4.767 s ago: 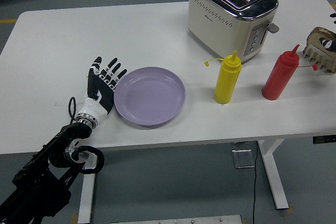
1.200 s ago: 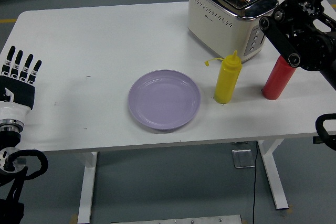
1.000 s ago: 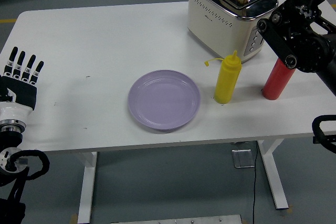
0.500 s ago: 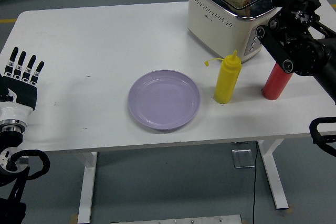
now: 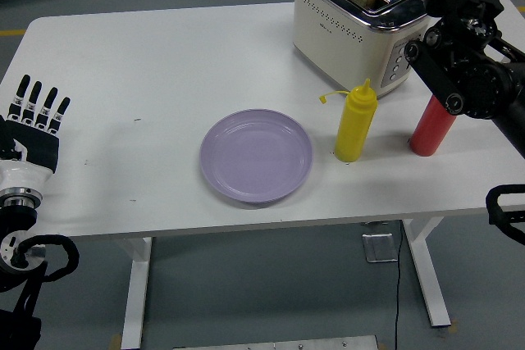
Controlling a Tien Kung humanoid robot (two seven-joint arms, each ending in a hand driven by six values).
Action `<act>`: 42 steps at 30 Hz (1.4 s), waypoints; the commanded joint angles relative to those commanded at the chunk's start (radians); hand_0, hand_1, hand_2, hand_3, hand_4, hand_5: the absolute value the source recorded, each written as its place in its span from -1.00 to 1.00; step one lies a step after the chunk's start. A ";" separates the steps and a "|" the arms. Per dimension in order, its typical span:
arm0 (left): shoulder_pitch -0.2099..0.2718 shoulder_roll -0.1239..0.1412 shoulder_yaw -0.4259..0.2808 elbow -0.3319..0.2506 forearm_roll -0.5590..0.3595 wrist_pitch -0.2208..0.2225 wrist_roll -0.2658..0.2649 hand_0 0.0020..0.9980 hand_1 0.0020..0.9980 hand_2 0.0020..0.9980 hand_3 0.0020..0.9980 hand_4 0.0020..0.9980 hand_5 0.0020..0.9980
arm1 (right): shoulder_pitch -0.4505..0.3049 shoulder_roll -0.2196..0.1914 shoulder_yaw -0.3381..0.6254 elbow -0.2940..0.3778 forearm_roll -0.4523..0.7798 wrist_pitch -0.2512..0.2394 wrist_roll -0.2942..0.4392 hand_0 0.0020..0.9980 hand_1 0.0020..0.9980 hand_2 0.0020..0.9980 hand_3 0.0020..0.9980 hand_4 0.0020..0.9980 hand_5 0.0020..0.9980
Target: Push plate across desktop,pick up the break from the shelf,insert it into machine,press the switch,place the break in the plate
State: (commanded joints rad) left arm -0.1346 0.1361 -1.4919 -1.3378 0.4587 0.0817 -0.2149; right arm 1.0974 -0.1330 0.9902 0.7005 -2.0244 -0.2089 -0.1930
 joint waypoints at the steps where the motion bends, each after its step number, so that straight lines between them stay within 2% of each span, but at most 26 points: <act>1: 0.000 0.000 0.000 0.000 0.000 0.000 0.000 0.70 0.79 0.94 0.76 0.36 1.00 | -0.003 -0.004 0.001 0.005 0.009 -0.003 0.005 0.84 0.79 1.00 1.00 0.64 -0.15; 5: 0.003 0.000 0.000 0.000 0.000 0.000 0.000 0.70 0.79 0.94 0.76 0.36 1.00 | -0.018 -0.029 0.002 0.033 0.046 -0.019 0.023 0.84 0.79 1.00 1.00 0.64 -0.15; 6: 0.004 0.000 0.000 0.000 0.000 0.000 0.000 0.70 0.79 0.94 0.76 0.36 1.00 | -0.025 -0.043 -0.002 0.048 0.058 -0.025 0.028 0.79 0.73 0.88 0.94 0.60 -0.06; 11: 0.008 0.001 -0.003 -0.002 0.001 0.000 0.000 0.70 0.79 0.94 0.76 0.36 1.00 | -0.067 -0.122 -0.024 0.130 0.126 -0.052 0.054 0.79 0.73 0.88 0.94 0.60 -0.06; 12: 0.009 0.002 -0.004 -0.002 0.001 0.000 0.000 0.70 0.79 0.94 0.75 0.36 1.00 | -0.076 -0.140 -0.027 0.147 0.142 -0.054 0.060 0.54 0.52 0.60 0.61 0.11 -0.14; 14: 0.012 0.002 -0.006 -0.002 0.002 0.000 0.000 0.70 0.79 0.94 0.75 0.36 1.00 | -0.094 -0.177 -0.030 0.184 0.181 -0.044 0.080 0.54 0.52 0.60 0.61 0.11 -0.14; 17: 0.017 0.003 -0.010 -0.002 0.003 0.001 0.002 0.70 0.79 0.94 0.75 0.36 1.00 | -0.126 -0.238 -0.031 0.245 0.209 0.002 0.109 0.54 0.52 0.60 0.61 0.11 -0.14; 18: 0.019 0.003 -0.011 -0.002 0.003 0.001 0.003 0.70 0.79 0.94 0.75 0.36 1.00 | -0.135 -0.260 -0.031 0.267 0.207 0.013 0.114 0.25 0.31 0.45 0.40 -0.41 -0.43; 23: 0.023 0.002 -0.012 -0.003 0.004 0.000 0.004 0.70 0.79 0.94 0.75 0.36 1.00 | -0.177 -0.350 -0.022 0.356 0.207 0.057 0.120 0.25 0.31 0.45 0.40 -0.41 -0.43; 24: 0.024 0.002 -0.011 -0.003 0.004 0.000 0.005 0.70 0.79 0.93 0.75 0.36 1.00 | -0.185 -0.366 -0.018 0.371 0.208 0.069 0.121 0.17 0.25 0.38 0.27 -0.53 -0.51; 26: 0.025 0.003 -0.011 -0.003 0.004 0.000 0.005 0.70 0.79 0.93 0.75 0.36 1.00 | -0.201 -0.400 -0.011 0.398 0.209 0.099 0.123 0.17 0.25 0.38 0.27 -0.53 -0.51; 29: 0.025 0.003 -0.010 -0.002 0.005 -0.001 0.006 0.70 0.79 0.93 0.75 0.36 1.00 | -0.218 -0.436 -0.005 0.415 0.202 0.134 0.135 0.17 0.25 0.38 0.27 -0.53 -0.51; 30: 0.025 0.003 -0.010 -0.002 0.005 -0.001 0.006 0.70 0.79 0.94 0.75 0.35 1.00 | -0.223 -0.447 -0.005 0.418 0.194 0.146 0.143 0.15 0.25 0.37 0.27 -0.61 -0.50; 36: 0.024 0.002 -0.013 0.001 0.004 -0.001 0.007 0.70 0.79 0.93 0.76 0.35 1.00 | -0.240 -0.503 -0.034 0.425 0.123 0.206 0.206 0.16 0.24 0.37 0.25 -0.64 -0.51; 42: 0.022 0.002 -0.017 0.002 0.003 -0.002 0.007 0.70 0.79 0.93 0.76 0.35 1.00 | -0.248 -0.530 -0.074 0.417 0.088 0.242 0.253 0.16 0.24 0.37 0.25 -0.64 -0.51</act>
State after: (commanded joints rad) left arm -0.1128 0.1382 -1.5086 -1.3363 0.4620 0.0800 -0.2084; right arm 0.8492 -0.6632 0.9163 1.1176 -1.9366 0.0332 0.0598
